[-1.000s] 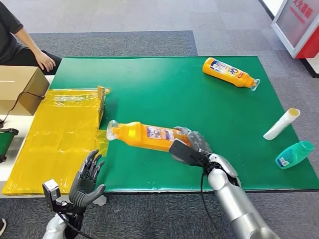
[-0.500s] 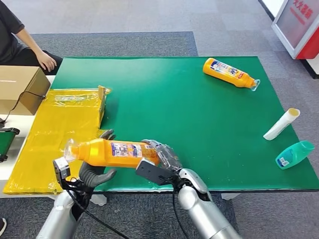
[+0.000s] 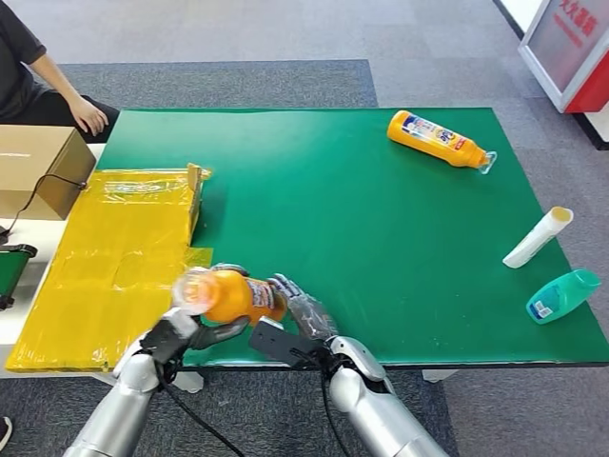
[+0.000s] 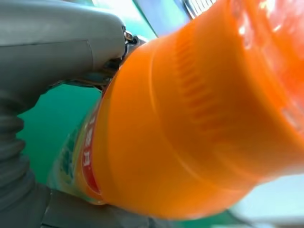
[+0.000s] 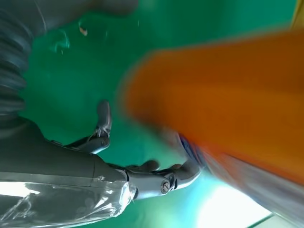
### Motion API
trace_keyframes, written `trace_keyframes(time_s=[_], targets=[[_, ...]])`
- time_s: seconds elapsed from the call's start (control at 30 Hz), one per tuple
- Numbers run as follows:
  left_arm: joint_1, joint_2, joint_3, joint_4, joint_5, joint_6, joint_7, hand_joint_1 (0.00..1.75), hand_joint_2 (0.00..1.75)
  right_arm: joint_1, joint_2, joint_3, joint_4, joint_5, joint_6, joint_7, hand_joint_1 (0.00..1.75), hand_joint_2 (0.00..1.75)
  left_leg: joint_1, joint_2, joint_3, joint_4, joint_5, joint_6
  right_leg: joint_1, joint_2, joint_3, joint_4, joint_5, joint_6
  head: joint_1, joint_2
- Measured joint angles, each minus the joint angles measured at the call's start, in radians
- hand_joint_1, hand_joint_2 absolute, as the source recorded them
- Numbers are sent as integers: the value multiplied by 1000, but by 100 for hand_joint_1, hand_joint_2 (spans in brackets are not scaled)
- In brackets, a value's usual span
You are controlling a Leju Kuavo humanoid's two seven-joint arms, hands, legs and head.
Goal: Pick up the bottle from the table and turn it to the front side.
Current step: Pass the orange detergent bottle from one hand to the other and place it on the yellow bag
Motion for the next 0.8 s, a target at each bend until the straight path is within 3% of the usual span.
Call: trace_keyframes(time_s=[0.23, 0.43, 0.6, 0.8], targets=[[1, 8, -10, -120, -531, 275, 237, 175, 175, 45, 0, -57, -83, 18, 23, 21, 0, 175, 0, 0, 1, 0, 0, -1, 0, 0, 0, 0, 1, -1, 0, 0], [2, 73, -9, -165, -933, 310, 440, 175, 175, 95, 0, -123, -163, 27, 46, 31, 0, 175, 1, 0, 1, 0, 1, -1, 1, 0, 0, 0, 1, -1, 0, 0], [-26, 143, -4, -112, -1063, 309, 498, 175, 175, 121, 0, -158, -191, 26, 61, 20, 0, 175, 1, 0, 1, 0, 1, -1, 1, 0, 0, 0, 1, -1, 0, 0], [-67, 191, 3, -8, -1085, 322, 535, 175, 175, 129, 0, -173, -196, 21, 71, 7, 0, 175, 1, 0, 1, 0, 1, -1, 1, 0, 0, 0, 1, -1, 0, 0]])
